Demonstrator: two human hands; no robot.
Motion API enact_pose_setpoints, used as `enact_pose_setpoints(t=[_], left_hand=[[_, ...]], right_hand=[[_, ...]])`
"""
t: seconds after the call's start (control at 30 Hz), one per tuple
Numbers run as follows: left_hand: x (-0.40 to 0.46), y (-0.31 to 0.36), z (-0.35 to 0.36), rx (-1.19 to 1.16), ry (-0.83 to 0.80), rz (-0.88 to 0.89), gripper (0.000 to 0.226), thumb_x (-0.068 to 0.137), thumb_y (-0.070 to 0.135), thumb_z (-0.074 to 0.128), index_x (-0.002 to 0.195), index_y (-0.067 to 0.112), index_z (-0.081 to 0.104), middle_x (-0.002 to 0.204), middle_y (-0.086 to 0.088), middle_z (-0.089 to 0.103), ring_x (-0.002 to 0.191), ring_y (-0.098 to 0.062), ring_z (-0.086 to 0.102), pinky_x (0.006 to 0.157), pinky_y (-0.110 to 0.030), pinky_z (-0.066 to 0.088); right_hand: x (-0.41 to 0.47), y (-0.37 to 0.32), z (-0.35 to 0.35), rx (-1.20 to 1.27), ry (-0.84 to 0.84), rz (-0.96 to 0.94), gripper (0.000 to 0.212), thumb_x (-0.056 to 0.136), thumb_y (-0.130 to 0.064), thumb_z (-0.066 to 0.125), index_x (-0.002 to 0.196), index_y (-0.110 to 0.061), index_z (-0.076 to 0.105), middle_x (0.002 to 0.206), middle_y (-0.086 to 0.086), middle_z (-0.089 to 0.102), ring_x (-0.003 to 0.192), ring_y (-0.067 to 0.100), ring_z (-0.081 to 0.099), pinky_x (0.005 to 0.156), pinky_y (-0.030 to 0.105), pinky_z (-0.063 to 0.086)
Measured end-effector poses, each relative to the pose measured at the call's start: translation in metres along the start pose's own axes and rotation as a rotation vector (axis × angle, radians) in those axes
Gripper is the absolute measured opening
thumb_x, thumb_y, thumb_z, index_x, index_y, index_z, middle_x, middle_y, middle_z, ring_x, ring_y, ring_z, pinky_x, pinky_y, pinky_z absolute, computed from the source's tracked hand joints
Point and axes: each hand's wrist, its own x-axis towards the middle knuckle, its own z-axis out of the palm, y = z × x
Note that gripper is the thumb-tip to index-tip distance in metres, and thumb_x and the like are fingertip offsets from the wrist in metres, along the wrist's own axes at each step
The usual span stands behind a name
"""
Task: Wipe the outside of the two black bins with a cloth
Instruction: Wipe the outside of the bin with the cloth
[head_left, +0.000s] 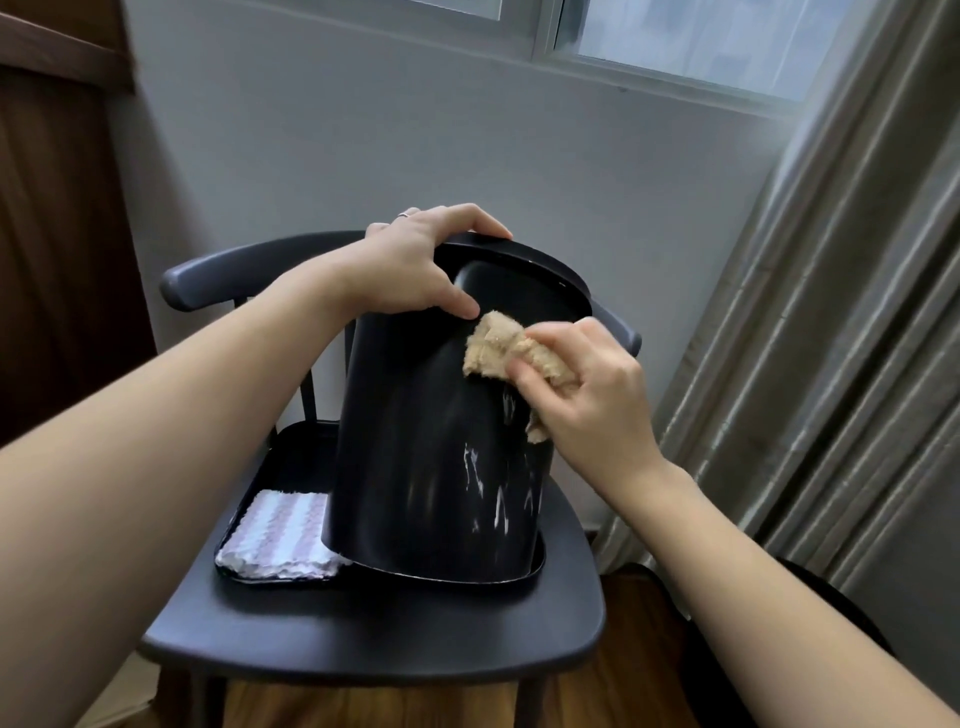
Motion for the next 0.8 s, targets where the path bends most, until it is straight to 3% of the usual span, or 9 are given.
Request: enact_pose_setpoints(t=[0.23, 0.3, 0.47, 0.7, 0.8], left_hand=[[0.002, -0.006, -0.001, -0.054, -0.029, -0.017, 0.066, 0.071, 0.029, 0.081, 0.120, 0.064, 0.053, 0.137, 0.010, 0.051, 0.134, -0.030, 0.041, 0.114, -0.050, 0.038], [0.002, -0.005, -0.001, -0.065, -0.035, -0.020, 0.067, 0.067, 0.032, 0.080, 0.118, 0.066, 0.053, 0.137, 0.011, 0.052, 0.134, -0.030, 0.043, 0.113, -0.051, 0.039], [0.005, -0.006, 0.000, -0.083, -0.052, -0.020, 0.067, 0.059, 0.037, 0.076, 0.114, 0.068, 0.054, 0.134, 0.014, 0.056, 0.131, -0.031, 0.047, 0.111, -0.051, 0.043], [0.006, -0.009, -0.002, -0.107, -0.075, -0.028, 0.067, 0.060, 0.037, 0.077, 0.115, 0.068, 0.054, 0.136, 0.008, 0.056, 0.130, -0.035, 0.048, 0.111, -0.053, 0.043], [0.007, -0.011, -0.002, -0.107, -0.070, -0.023, 0.067, 0.060, 0.036, 0.077, 0.115, 0.067, 0.055, 0.133, 0.013, 0.057, 0.130, -0.034, 0.049, 0.110, -0.052, 0.043]], right_hand=[[-0.060, -0.005, -0.001, 0.062, -0.277, -0.323, 0.017, 0.079, -0.014, 0.077, 0.094, -0.007, 0.075, 0.082, 0.005, 0.057, 0.065, 0.019, 0.055, 0.060, 0.032, 0.052], [-0.053, -0.004, -0.001, 0.032, -0.253, -0.319, 0.016, 0.081, -0.014, 0.077, 0.095, -0.007, 0.074, 0.082, 0.005, 0.058, 0.067, 0.019, 0.056, 0.062, 0.032, 0.052], [-0.027, -0.004, -0.002, 0.005, -0.060, -0.062, 0.019, 0.082, -0.015, 0.078, 0.100, -0.011, 0.074, 0.087, 0.002, 0.059, 0.073, 0.016, 0.058, 0.069, 0.033, 0.052], [-0.090, -0.004, -0.007, 0.072, -0.330, -0.269, 0.017, 0.078, -0.015, 0.075, 0.095, -0.010, 0.075, 0.082, 0.004, 0.058, 0.065, 0.019, 0.056, 0.058, 0.034, 0.052], [-0.081, 0.000, -0.008, 0.043, -0.307, -0.280, 0.017, 0.082, -0.015, 0.074, 0.097, -0.008, 0.074, 0.083, 0.004, 0.058, 0.067, 0.019, 0.057, 0.060, 0.033, 0.052]])
